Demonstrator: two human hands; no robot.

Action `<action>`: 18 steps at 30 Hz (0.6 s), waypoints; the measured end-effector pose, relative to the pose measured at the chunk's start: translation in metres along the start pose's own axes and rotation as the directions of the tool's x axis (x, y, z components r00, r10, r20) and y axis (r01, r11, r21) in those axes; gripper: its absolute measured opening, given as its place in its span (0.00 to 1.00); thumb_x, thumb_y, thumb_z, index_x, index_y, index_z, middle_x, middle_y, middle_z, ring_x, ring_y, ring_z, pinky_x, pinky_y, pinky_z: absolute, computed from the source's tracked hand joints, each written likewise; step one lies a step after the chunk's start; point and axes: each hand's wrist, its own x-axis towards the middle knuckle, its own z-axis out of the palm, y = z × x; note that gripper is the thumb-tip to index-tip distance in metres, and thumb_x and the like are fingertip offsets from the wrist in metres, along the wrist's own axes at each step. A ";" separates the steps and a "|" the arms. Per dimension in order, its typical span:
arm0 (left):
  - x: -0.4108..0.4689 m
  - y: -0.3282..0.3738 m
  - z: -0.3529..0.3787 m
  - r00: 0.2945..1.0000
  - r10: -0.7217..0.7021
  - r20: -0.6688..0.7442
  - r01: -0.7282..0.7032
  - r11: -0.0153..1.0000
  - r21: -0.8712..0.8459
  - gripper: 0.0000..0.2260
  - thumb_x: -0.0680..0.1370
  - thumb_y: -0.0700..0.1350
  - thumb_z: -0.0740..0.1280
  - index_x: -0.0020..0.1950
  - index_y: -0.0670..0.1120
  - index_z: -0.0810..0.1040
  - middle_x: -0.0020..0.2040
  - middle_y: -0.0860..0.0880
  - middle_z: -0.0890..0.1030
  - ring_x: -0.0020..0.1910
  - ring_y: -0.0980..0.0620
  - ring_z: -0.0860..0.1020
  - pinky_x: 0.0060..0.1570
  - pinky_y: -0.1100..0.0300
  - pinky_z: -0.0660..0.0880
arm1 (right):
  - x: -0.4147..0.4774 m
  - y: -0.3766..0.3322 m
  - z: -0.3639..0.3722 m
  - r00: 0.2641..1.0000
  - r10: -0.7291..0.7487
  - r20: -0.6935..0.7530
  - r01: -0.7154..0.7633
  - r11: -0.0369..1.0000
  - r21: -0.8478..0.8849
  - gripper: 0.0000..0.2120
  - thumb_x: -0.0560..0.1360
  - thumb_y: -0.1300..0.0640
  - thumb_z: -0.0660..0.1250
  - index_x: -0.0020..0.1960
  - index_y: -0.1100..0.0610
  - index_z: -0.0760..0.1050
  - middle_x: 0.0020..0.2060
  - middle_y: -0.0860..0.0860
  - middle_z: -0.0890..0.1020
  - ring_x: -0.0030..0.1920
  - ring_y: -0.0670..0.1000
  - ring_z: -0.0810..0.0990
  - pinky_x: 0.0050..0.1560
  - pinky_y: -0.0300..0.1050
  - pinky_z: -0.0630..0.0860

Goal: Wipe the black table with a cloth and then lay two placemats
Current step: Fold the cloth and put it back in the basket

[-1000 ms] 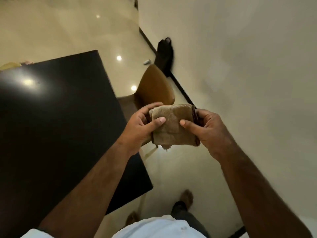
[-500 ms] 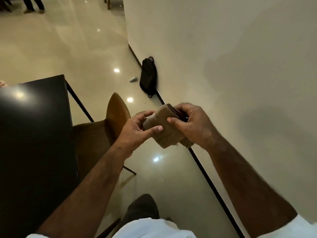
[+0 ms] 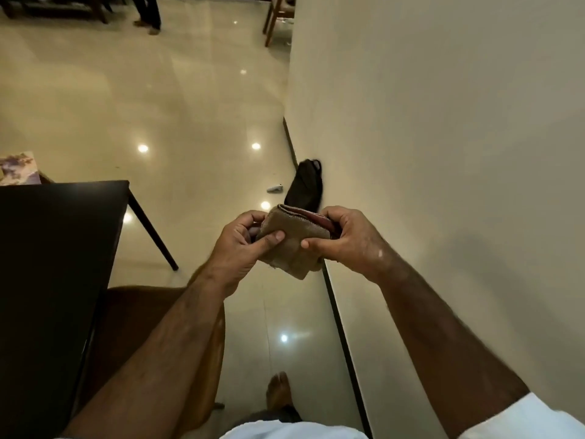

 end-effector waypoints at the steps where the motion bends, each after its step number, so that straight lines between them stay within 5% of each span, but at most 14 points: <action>1: 0.025 0.003 -0.006 1.000 0.006 -0.011 -0.005 0.999 0.035 0.17 0.81 0.44 0.79 0.68 0.50 0.81 0.59 0.50 0.90 0.64 0.46 0.86 0.59 0.50 0.85 | 0.029 -0.005 -0.005 1.000 -0.019 0.006 0.020 0.999 -0.044 0.16 0.76 0.58 0.83 0.61 0.52 0.83 0.51 0.48 0.87 0.53 0.49 0.89 0.49 0.49 0.89; 3: 0.069 0.006 -0.023 0.996 0.061 -0.071 -0.031 0.931 0.365 0.26 0.80 0.53 0.80 0.75 0.55 0.75 0.70 0.54 0.85 0.71 0.50 0.81 0.70 0.44 0.80 | 0.085 -0.018 -0.009 0.997 -0.077 -0.031 0.069 0.973 -0.219 0.17 0.78 0.54 0.81 0.65 0.48 0.83 0.54 0.45 0.87 0.54 0.47 0.87 0.52 0.50 0.89; 6: 0.135 0.005 -0.059 0.978 0.156 -0.141 0.046 0.498 0.866 0.39 0.80 0.67 0.72 0.86 0.57 0.62 0.83 0.53 0.72 0.81 0.47 0.71 0.76 0.40 0.71 | 0.175 -0.034 -0.009 0.974 -0.223 -0.042 0.155 0.792 -0.591 0.16 0.80 0.46 0.77 0.65 0.48 0.82 0.54 0.45 0.86 0.51 0.48 0.85 0.50 0.50 0.86; 10: 0.219 -0.002 -0.105 0.950 0.223 -0.219 0.154 0.275 0.949 0.41 0.81 0.70 0.66 0.88 0.51 0.60 0.87 0.48 0.67 0.84 0.42 0.67 0.76 0.37 0.71 | 0.301 -0.044 0.001 0.906 -0.423 0.024 0.251 0.491 -0.834 0.17 0.83 0.39 0.69 0.62 0.51 0.79 0.54 0.48 0.84 0.51 0.55 0.83 0.47 0.53 0.82; 14: 0.289 0.005 -0.145 0.908 0.174 -0.381 0.344 0.209 0.915 0.41 0.83 0.71 0.62 0.90 0.51 0.56 0.89 0.46 0.61 0.88 0.40 0.60 0.81 0.37 0.65 | 0.418 -0.054 0.010 0.838 -0.534 0.112 0.378 0.420 -0.825 0.22 0.81 0.36 0.62 0.58 0.54 0.79 0.52 0.51 0.84 0.49 0.58 0.82 0.44 0.52 0.78; 18: 0.345 0.017 -0.190 0.825 0.190 -0.532 0.499 0.197 0.844 0.43 0.83 0.73 0.59 0.90 0.51 0.53 0.90 0.46 0.57 0.89 0.39 0.56 0.83 0.36 0.62 | 0.536 -0.068 0.035 0.699 -0.697 0.161 0.533 0.358 -0.766 0.18 0.82 0.40 0.71 0.54 0.56 0.80 0.55 0.53 0.86 0.53 0.60 0.84 0.44 0.52 0.78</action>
